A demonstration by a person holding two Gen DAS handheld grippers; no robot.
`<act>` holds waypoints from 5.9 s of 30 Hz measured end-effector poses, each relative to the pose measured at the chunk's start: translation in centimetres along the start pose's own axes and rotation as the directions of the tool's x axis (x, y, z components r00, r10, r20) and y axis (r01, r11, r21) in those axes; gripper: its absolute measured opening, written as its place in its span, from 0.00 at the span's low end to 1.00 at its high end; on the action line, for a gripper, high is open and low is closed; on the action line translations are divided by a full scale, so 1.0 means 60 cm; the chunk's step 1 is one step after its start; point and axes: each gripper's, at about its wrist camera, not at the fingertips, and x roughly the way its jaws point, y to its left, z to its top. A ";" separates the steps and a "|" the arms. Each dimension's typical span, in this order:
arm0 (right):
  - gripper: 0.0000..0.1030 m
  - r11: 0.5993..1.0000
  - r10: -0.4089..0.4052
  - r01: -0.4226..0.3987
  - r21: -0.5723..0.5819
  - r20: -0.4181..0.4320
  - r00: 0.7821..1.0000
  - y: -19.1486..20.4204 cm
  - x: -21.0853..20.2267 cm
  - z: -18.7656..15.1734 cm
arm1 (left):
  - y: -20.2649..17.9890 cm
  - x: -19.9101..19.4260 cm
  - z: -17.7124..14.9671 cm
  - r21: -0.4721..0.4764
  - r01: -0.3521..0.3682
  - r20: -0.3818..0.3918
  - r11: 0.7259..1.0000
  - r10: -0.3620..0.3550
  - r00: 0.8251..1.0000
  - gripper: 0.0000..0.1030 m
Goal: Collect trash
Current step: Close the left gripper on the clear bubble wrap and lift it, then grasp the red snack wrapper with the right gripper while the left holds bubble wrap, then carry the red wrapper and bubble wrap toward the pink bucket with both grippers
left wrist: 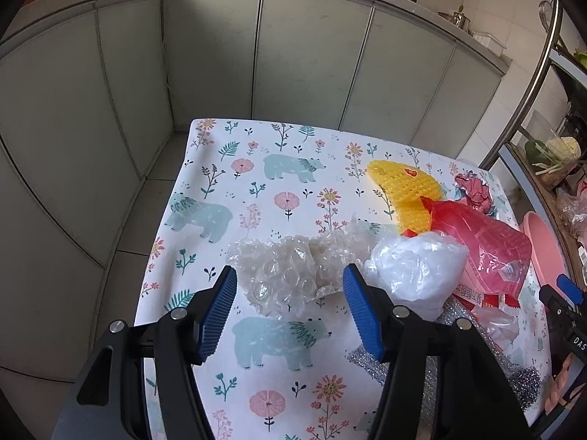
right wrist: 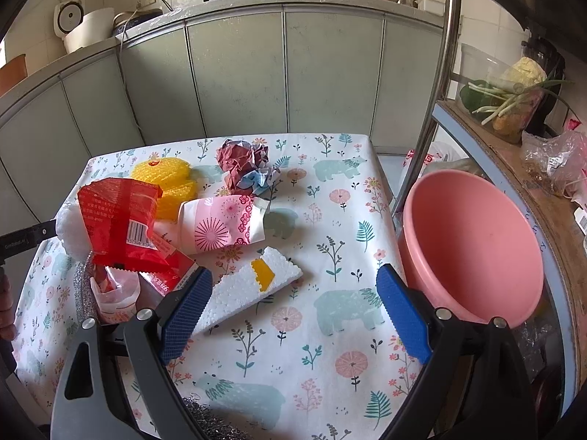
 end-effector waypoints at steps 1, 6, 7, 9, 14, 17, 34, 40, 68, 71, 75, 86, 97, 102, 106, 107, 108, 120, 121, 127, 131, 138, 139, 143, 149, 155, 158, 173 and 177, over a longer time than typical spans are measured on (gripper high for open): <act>0.89 1.000 0.000 0.000 0.000 -0.002 1.000 0.000 0.001 0.000 | 0.000 0.002 0.001 0.001 0.003 -0.001 1.000 -0.003 1.000 0.57; 0.89 1.000 -0.001 0.001 0.004 -0.006 1.000 -0.001 0.003 -0.001 | -0.005 0.007 0.003 0.013 0.022 0.005 1.000 -0.022 1.000 0.47; 0.89 1.000 -0.002 0.002 0.005 -0.007 1.000 -0.002 0.004 -0.001 | -0.006 0.007 0.003 0.016 0.021 0.009 1.000 -0.021 1.000 0.47; 0.89 1.000 -0.003 0.003 0.008 -0.010 1.000 -0.002 0.005 -0.002 | -0.008 0.006 0.003 0.022 0.021 0.016 1.000 -0.021 1.000 0.44; 0.89 1.000 -0.001 0.001 0.006 -0.017 1.000 0.002 0.008 -0.003 | -0.012 0.005 0.001 0.035 0.050 0.020 0.998 -0.050 0.999 0.26; 0.89 1.000 -0.001 0.001 -0.001 -0.018 1.000 0.007 0.008 -0.004 | -0.015 0.002 0.000 0.044 0.056 0.030 0.997 -0.057 0.998 0.20; 0.89 1.000 0.003 -0.003 -0.014 -0.011 1.000 0.018 -0.002 -0.002 | -0.025 -0.031 -0.001 0.083 0.082 0.090 0.993 -0.089 0.992 0.11; 0.89 1.000 0.002 -0.003 -0.016 -0.004 1.000 0.018 -0.008 -0.002 | -0.027 -0.043 -0.004 0.088 0.085 0.103 0.992 -0.094 0.990 0.10; 0.84 0.950 0.222 -0.212 -0.229 0.016 0.975 0.168 -0.011 0.043 | -0.025 -0.118 -0.004 0.090 0.132 0.176 0.987 -0.146 0.973 0.10; 0.51 0.946 0.227 -0.227 -0.230 -0.025 0.973 0.173 0.008 0.046 | -0.025 -0.118 -0.003 0.092 0.132 0.175 0.987 -0.147 0.974 0.10; 0.31 0.946 0.261 -0.265 -0.187 -0.045 0.964 0.161 0.013 0.047 | -0.031 -0.125 0.001 0.098 0.128 0.184 0.987 -0.144 0.972 0.10; 0.06 0.958 0.279 -0.270 -0.099 0.085 0.957 0.089 -0.048 0.064 | -0.070 -0.162 0.027 0.137 0.130 0.236 0.982 -0.160 0.958 0.10; 0.03 0.981 0.181 -0.190 0.049 0.152 0.972 -0.032 -0.080 0.058 | -0.192 -0.168 0.042 0.252 0.206 0.227 0.946 -0.265 0.937 0.10; 0.03 0.979 0.149 -0.169 0.114 0.160 0.976 -0.084 -0.093 0.044 | -0.254 -0.167 0.048 0.304 0.241 0.224 0.922 -0.315 0.922 0.10; 0.04 0.967 0.222 -0.235 0.102 0.127 0.967 -0.077 -0.085 0.035 | -0.282 -0.166 0.047 0.323 0.246 0.222 0.914 -0.325 0.919 0.10; 0.05 0.963 0.245 -0.254 0.091 0.106 0.964 -0.068 -0.077 0.034 | -0.283 -0.166 0.046 0.322 0.245 0.221 0.915 -0.324 0.920 0.10; 0.06 0.960 0.263 -0.270 0.081 0.089 0.961 -0.058 -0.069 0.032 | -0.284 -0.166 0.045 0.320 0.245 0.221 0.915 -0.324 0.920 0.10; 0.38 0.931 0.362 -0.355 0.079 -0.093 0.928 0.021 0.035 0.033 | -0.239 -0.147 0.046 0.267 0.224 0.206 0.937 -0.282 0.937 0.10; 0.38 0.933 0.357 -0.349 0.085 -0.109 0.928 0.026 0.047 0.034 | -0.235 -0.144 0.046 0.262 0.223 0.203 0.939 -0.280 0.938 0.10; 0.26 0.904 0.424 -0.405 0.139 -0.161 0.891 0.042 0.087 0.035 | -0.221 -0.132 0.049 0.246 0.225 0.189 0.943 -0.274 0.943 0.10; 0.06 0.887 0.461 -0.444 0.131 -0.165 0.872 0.054 0.085 0.033 | -0.214 -0.130 0.049 0.242 0.220 0.189 0.945 -0.268 0.945 0.10; 0.20 0.890 0.455 -0.454 0.033 -0.105 0.884 0.058 0.030 0.055 | -0.188 -0.140 0.055 0.214 0.202 0.212 0.956 -0.247 0.945 0.10; 0.37 0.889 0.458 -0.458 0.023 -0.110 0.882 0.060 0.027 0.060 | -0.184 -0.142 0.056 0.207 0.200 0.215 0.958 -0.244 0.946 0.10; 0.52 0.847 0.495 -0.517 -0.125 -0.174 0.851 0.093 0.028 0.083 | -0.169 -0.148 0.057 0.199 0.190 0.221 0.961 -0.233 0.947 0.10; 0.53 0.767 0.411 -0.482 -0.423 -0.253 0.876 0.147 0.046 0.114 | -0.146 -0.148 0.054 0.191 0.177 0.219 0.965 -0.217 0.951 0.10; 0.53 0.663 0.424 -0.553 -0.505 -0.355 0.833 0.174 0.100 0.127 | -0.129 -0.125 0.062 0.169 0.179 0.194 0.969 -0.211 0.958 0.10; 0.51 0.629 0.442 -0.588 -0.508 -0.388 0.808 0.187 0.109 0.111 | -0.124 -0.115 0.064 0.161 0.180 0.186 0.971 -0.209 0.960 0.10; 0.07 0.738 0.507 -0.570 -0.361 -0.261 0.822 0.134 0.061 0.106 | -0.136 -0.131 0.066 0.164 0.188 0.215 0.968 -0.221 0.951 0.10; 0.07 0.787 0.497 -0.538 -0.303 -0.206 0.843 0.101 0.032 0.101 | -0.162 -0.152 0.068 0.187 0.201 0.242 0.962 -0.243 0.939 0.10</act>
